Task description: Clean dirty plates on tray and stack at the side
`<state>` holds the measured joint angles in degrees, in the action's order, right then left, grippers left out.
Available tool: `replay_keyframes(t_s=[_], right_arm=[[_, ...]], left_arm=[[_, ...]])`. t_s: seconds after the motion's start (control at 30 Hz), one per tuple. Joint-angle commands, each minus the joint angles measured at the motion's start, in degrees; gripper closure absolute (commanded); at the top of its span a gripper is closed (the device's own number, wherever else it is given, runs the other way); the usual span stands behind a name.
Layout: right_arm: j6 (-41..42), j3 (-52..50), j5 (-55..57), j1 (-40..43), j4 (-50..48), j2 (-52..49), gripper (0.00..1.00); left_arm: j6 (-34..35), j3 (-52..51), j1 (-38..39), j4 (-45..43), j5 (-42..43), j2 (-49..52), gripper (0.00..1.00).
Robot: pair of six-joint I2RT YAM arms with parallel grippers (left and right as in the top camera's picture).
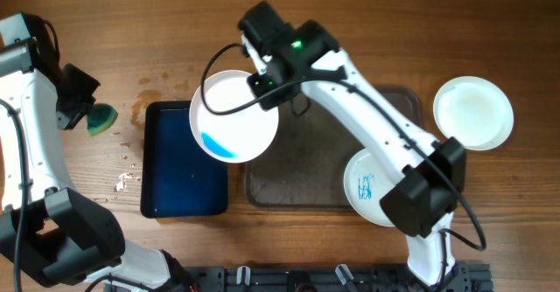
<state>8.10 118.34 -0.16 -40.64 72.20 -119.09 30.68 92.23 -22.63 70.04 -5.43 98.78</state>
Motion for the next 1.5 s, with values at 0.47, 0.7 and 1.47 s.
replay_keyframes(t_s=[0.47, 0.7, 1.47], right_arm=[[-0.9, 2.9, 31.4, -14.2, -0.3, -1.4, 0.96], [-1.4, 2.9, 31.8, -17.4, -4.0, -1.4, 0.96], [-11.4, 2.9, 52.2, -26.4, -29.4, -1.5, 0.95]], left_arm=[[-0.7, 1.2, -0.2, -1.3, 0.7, 0.2, 0.96], [-1.7, 1.2, -0.2, -1.6, 0.7, 0.2, 0.96], [-2.0, 1.2, -0.2, -1.9, 0.7, 0.2, 0.96]])
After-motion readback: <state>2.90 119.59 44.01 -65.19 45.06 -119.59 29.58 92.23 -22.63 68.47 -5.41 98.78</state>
